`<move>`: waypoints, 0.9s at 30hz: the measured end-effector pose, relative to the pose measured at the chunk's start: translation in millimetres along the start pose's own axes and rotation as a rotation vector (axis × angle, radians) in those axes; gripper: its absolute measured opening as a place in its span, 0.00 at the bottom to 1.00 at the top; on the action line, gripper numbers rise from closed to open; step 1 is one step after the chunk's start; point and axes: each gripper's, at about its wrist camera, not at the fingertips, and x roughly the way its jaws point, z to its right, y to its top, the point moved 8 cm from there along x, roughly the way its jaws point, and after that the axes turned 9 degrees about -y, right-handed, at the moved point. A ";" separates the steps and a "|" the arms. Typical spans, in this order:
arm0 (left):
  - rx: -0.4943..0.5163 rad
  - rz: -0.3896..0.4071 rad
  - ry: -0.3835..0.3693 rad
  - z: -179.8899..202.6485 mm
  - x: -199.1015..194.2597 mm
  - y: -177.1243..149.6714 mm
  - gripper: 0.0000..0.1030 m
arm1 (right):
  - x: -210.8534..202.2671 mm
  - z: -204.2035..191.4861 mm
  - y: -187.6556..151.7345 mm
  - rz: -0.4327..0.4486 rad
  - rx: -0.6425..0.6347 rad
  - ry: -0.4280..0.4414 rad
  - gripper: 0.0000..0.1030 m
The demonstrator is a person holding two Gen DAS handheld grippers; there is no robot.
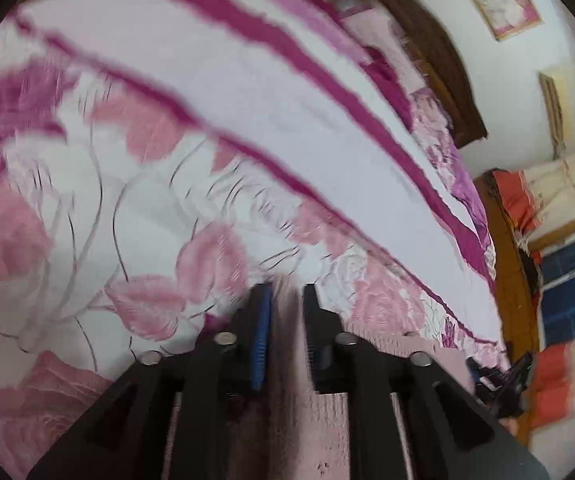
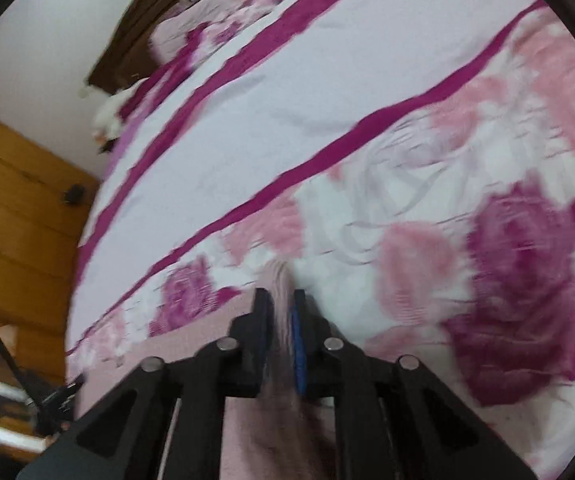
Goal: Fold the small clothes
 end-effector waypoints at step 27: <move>0.068 -0.061 0.052 5.9 -99.8 -174.5 0.00 | -130.0 38.4 -144.6 0.091 -0.174 0.163 0.08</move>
